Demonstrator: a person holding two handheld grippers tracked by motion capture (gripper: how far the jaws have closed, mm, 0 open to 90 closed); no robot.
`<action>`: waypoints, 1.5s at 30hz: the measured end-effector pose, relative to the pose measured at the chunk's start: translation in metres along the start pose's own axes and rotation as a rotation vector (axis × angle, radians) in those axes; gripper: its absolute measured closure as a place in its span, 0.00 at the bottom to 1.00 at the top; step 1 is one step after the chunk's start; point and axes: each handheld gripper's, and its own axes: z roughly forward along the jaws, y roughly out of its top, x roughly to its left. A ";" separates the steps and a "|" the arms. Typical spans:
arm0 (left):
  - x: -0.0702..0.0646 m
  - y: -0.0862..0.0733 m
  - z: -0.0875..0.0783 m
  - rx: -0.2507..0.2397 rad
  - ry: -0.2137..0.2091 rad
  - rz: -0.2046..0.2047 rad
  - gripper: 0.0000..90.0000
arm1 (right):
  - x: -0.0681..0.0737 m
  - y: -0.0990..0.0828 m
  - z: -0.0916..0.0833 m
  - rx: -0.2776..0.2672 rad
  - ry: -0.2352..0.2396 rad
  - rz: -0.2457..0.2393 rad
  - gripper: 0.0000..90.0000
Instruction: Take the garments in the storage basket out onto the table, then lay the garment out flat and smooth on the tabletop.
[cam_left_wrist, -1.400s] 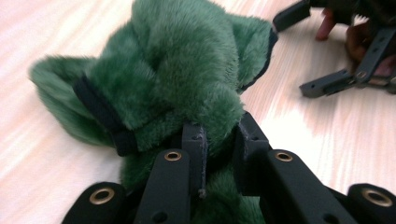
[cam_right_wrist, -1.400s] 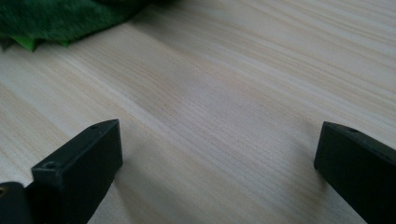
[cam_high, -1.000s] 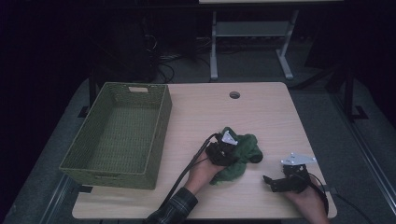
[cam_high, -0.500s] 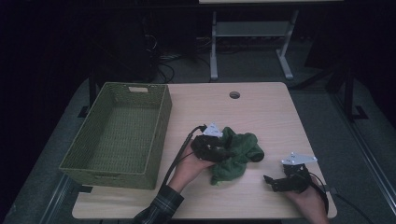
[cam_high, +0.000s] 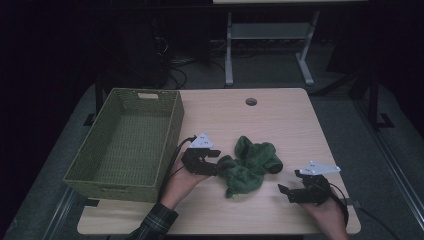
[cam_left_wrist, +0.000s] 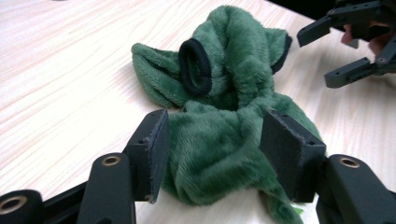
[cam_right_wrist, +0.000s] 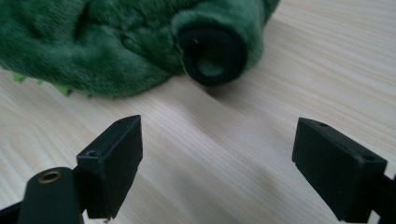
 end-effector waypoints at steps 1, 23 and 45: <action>0.000 -0.002 -0.001 0.003 0.010 0.002 0.46 | 0.001 0.001 0.000 -0.001 0.001 0.001 0.18; 0.033 -0.015 0.045 0.094 0.085 -0.064 0.55 | -0.005 -0.007 -0.001 0.018 -0.013 0.005 0.18; 0.019 0.000 0.026 0.014 0.025 -0.021 0.95 | -0.009 -0.011 -0.003 0.029 -0.034 0.003 0.18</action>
